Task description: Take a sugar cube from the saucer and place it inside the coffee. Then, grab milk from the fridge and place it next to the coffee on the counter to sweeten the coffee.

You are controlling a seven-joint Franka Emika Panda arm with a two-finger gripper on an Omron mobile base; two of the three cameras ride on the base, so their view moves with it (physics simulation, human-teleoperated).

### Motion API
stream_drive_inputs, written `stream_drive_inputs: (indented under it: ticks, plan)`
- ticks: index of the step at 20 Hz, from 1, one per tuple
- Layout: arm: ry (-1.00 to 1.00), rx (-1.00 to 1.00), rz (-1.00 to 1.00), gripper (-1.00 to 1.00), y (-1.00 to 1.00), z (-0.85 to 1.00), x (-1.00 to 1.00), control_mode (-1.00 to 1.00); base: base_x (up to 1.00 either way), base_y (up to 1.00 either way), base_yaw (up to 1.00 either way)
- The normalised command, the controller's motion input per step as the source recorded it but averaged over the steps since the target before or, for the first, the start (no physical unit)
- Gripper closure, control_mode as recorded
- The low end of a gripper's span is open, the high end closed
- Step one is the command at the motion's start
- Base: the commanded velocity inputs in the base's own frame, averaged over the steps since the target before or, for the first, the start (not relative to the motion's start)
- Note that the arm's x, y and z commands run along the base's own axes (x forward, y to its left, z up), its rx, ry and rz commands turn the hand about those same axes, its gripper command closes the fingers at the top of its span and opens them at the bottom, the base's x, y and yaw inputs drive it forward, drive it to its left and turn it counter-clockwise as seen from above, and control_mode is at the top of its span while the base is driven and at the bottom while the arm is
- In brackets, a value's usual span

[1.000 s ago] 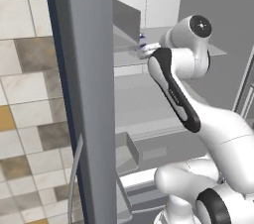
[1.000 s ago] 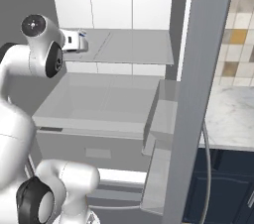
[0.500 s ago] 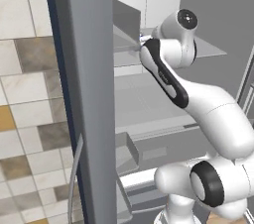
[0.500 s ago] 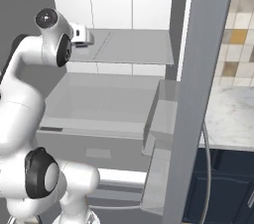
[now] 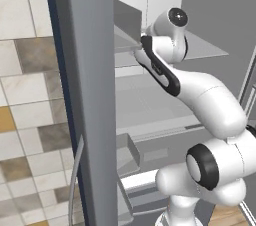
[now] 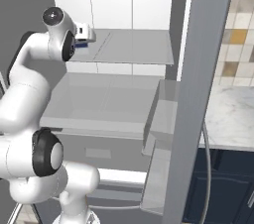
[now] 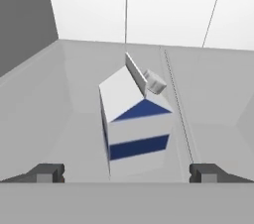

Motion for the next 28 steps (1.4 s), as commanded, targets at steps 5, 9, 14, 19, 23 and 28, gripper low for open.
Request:
stream_drive_inputs:
  ticks: [5, 9, 14, 19, 23, 28]
  plan:
    - [-0.01, 0.02, 0.00, -1.00, 0.00, -0.01, 0.06, -1.00, 0.00, 0.00, 0.00]
    - [-0.06, 0.01, 0.00, -1.00, 0.00, -0.08, 0.03, -1.00, 0.00, 0.00, 0.00]
    - [-0.05, 0.00, 0.00, -1.00, 0.00, -0.11, 0.16, -1.00, 0.00, 0.00, 0.00]
    - [-0.01, 0.00, 0.00, -1.00, 0.00, -0.03, 0.36, -1.00, 0.00, 0.00, 0.00]
    - [0.00, 0.01, 0.00, -1.00, 0.00, -0.07, 0.28, -1.00, 0.00, 0.00, 0.00]
    - [0.00, 0.00, 0.00, -1.00, 0.00, -0.05, 0.17, -1.00, 0.00, 0.00, 0.00]
